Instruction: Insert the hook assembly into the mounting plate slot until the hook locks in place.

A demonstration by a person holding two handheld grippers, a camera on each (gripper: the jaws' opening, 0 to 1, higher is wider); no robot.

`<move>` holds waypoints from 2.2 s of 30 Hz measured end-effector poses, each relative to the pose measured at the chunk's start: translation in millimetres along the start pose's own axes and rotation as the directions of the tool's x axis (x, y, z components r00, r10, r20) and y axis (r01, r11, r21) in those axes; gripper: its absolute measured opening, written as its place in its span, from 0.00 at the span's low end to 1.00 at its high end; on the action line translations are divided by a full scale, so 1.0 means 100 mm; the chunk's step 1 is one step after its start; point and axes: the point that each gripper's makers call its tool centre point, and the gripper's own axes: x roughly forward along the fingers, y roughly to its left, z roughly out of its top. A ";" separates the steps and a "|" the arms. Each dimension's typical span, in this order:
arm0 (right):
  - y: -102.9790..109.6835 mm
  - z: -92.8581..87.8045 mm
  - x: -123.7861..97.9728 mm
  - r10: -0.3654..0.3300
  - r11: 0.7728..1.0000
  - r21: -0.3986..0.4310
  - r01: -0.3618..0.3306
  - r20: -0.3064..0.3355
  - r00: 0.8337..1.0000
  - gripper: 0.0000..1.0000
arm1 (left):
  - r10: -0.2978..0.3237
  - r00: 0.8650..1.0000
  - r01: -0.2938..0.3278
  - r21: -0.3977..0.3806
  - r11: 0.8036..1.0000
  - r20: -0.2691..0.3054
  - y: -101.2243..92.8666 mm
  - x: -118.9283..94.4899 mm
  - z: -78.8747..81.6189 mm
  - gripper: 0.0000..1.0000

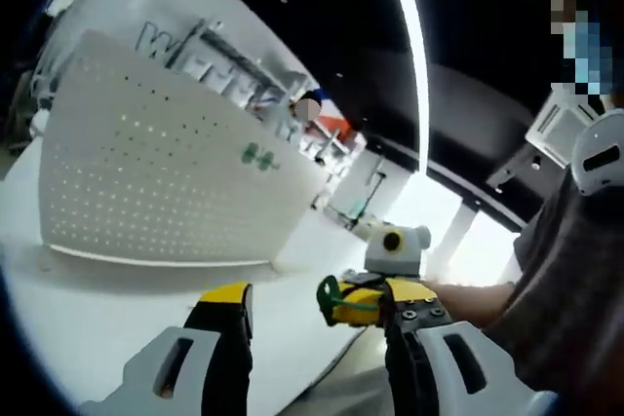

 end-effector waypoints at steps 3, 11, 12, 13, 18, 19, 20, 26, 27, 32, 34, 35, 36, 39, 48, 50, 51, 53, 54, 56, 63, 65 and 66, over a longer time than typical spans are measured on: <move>0.05 -0.01 0.00 0.029 0.999 -0.019 -0.029 0.000 1.000 0.00 | -0.026 1.000 0.026 0.005 1.000 0.012 -0.05 0.02 0.04 0.48; 0.06 0.04 -0.02 0.052 0.998 -0.041 -0.051 0.024 0.998 0.00 | -0.140 0.989 0.141 -0.044 0.989 0.040 -0.22 0.02 0.12 0.27; 0.07 0.05 -0.02 0.054 0.998 -0.042 -0.053 0.026 0.998 0.00 | -0.128 0.991 0.131 -0.048 0.990 0.043 -0.19 0.02 0.13 0.29; 0.08 0.05 -0.01 0.057 0.997 -0.046 -0.056 0.026 0.998 0.00 | -0.123 0.991 0.125 -0.052 0.991 0.043 -0.16 0.02 0.12 0.32; 0.21 0.10 0.02 0.111 0.991 -0.073 -0.108 0.031 0.993 0.00 | -0.158 0.986 0.163 -0.123 0.979 0.053 -0.17 0.03 0.09 0.32; 0.21 0.10 0.03 0.115 0.991 -0.073 -0.112 0.031 0.993 0.00 | -0.169 0.984 0.175 -0.132 0.976 0.054 -0.19 0.04 0.08 0.30; 0.21 0.10 0.03 0.115 0.991 -0.074 -0.112 0.032 0.993 0.00 | -0.177 0.983 0.182 -0.133 0.974 0.052 -0.20 0.04 0.07 0.28; 0.26 0.14 0.04 0.142 0.987 -0.080 -0.138 0.046 0.989 0.00 | -0.203 0.978 0.207 -0.143 0.968 0.040 -0.22 0.04 0.02 0.09; 0.26 0.13 0.04 0.146 0.986 -0.081 -0.143 0.044 0.988 0.00 | -0.201 0.979 0.205 -0.142 0.969 0.041 -0.22 0.04 0.02 0.07; 0.26 0.10 0.05 0.157 0.986 -0.067 -0.154 0.037 0.987 0.00 | -0.200 0.979 0.203 -0.150 0.968 0.039 -0.21 0.02 0.00 0.06; 0.26 0.10 0.05 0.160 0.986 -0.056 -0.158 0.035 0.986 0.00 | -0.197 0.980 0.201 -0.157 0.967 0.038 -0.21 0.02 0.00 0.05; 0.26 0.10 0.05 0.159 0.986 -0.056 -0.157 0.032 0.987 0.00 | -0.190 0.981 0.192 -0.140 0.971 0.031 -0.20 0.02 -0.01 0.05; 0.25 0.09 0.06 0.158 0.986 -0.054 -0.156 0.026 0.987 0.00 | -0.186 0.982 0.188 -0.128 0.974 0.025 -0.20 0.02 -0.01 0.04; 0.23 0.09 0.05 0.146 0.988 -0.053 -0.145 0.016 0.989 0.01 | -0.167 0.986 0.166 -0.086 0.982 0.003 -0.20 0.03 -0.01 0.03; 0.11 0.02 0.06 0.059 0.992 -0.111 -0.064 -0.047 0.997 0.06 | -0.093 0.994 0.092 -0.012 0.996 -0.049 -0.10 0.07 -0.07 0.02; 0.09 -0.01 0.07 0.037 0.992 -0.122 -0.045 -0.065 0.997 0.06 | -0.074 0.995 0.074 0.001 0.997 -0.064 -0.07 0.08 -0.09 0.02; 0.08 -0.02 0.07 0.029 0.992 -0.123 -0.038 -0.071 0.997 0.06 | -0.066 0.995 0.066 0.002 0.998 -0.070 -0.06 0.07 -0.10 0.02; 0.04 -0.06 0.07 -0.003 0.990 -0.144 -0.011 -0.094 0.996 0.05 | -0.038 0.996 0.039 0.009 0.999 -0.081 -0.01 0.06 -0.13 0.02; 0.03 -0.07 0.08 -0.013 0.988 -0.156 -0.003 -0.103 0.995 0.05 | -0.026 0.996 0.027 0.007 1.000 -0.084 0.01 0.05 -0.13 0.02; -0.01 -0.11 0.07 -0.049 0.983 -0.180 0.024 -0.134 0.990 0.05 | 0.013 0.996 -0.013 0.002 1.000 -0.084 0.07 0.03 -0.14 0.02; -0.14 -0.21 0.08 -0.228 0.946 -0.282 0.160 -0.232 0.946 0.07 | 0.224 0.971 -0.224 0.018 0.974 -0.082 0.44 -0.15 -0.12 0.02; -0.10 -0.19 0.13 -0.264 0.924 -0.342 0.173 -0.238 0.935 0.08 | 0.283 0.954 -0.284 -0.004 0.959 -0.096 0.53 -0.21 -0.15 0.02; -0.09 -0.18 0.16 -0.284 0.916 -0.354 0.189 -0.241 0.928 0.08 | 0.300 0.949 -0.301 0.002 0.954 -0.092 0.57 -0.23 -0.15 0.02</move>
